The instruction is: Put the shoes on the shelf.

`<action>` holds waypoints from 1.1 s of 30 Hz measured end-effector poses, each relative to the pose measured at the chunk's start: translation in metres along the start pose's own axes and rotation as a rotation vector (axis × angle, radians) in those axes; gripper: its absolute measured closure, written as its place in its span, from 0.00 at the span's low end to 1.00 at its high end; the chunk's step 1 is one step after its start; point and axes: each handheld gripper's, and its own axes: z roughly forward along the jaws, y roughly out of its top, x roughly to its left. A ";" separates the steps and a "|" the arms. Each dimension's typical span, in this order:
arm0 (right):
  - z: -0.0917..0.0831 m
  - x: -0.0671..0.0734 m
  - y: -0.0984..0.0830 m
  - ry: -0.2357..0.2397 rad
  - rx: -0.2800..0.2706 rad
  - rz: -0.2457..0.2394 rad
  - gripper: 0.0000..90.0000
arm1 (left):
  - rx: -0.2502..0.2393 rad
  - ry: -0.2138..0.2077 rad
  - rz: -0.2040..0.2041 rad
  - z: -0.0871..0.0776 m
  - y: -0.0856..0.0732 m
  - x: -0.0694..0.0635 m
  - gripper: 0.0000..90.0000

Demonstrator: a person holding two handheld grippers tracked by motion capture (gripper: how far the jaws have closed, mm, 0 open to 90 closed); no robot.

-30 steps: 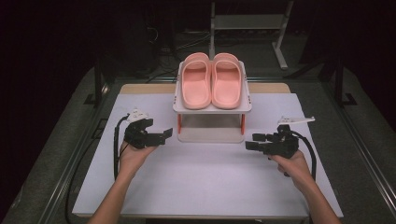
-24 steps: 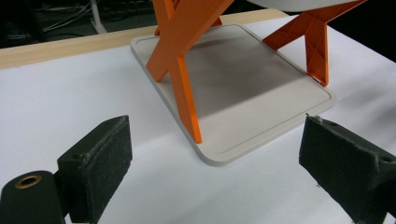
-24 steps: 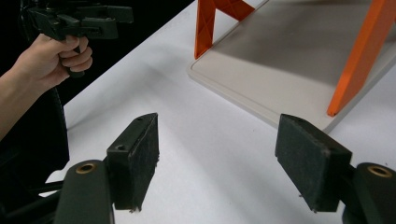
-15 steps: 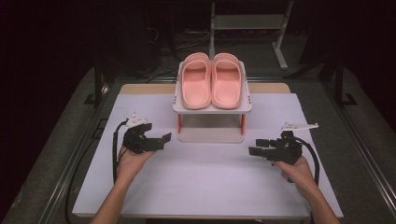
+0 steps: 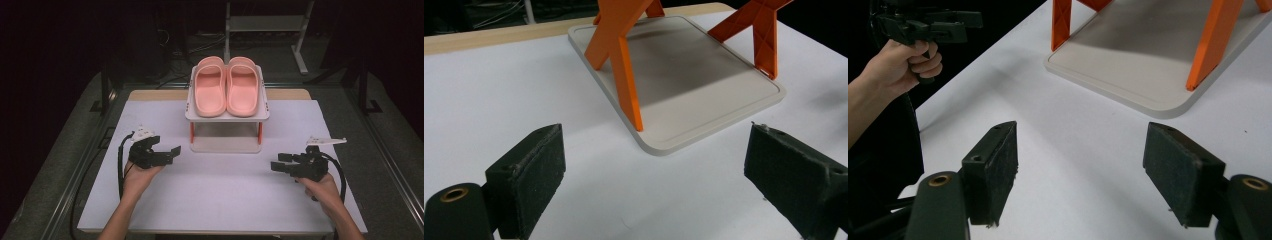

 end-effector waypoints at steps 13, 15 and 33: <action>-0.011 0.000 -0.011 -0.004 -0.002 0.007 0.32 | -0.003 0.008 -0.006 -0.008 -0.009 0.000 0.10; -0.012 0.000 -0.013 -0.004 -0.003 0.010 0.32 | -0.002 0.010 -0.008 -0.008 -0.011 -0.001 0.10; -0.027 0.006 -0.033 -0.007 -0.014 0.008 0.32 | -0.019 0.000 -0.027 -0.023 -0.036 -0.006 0.10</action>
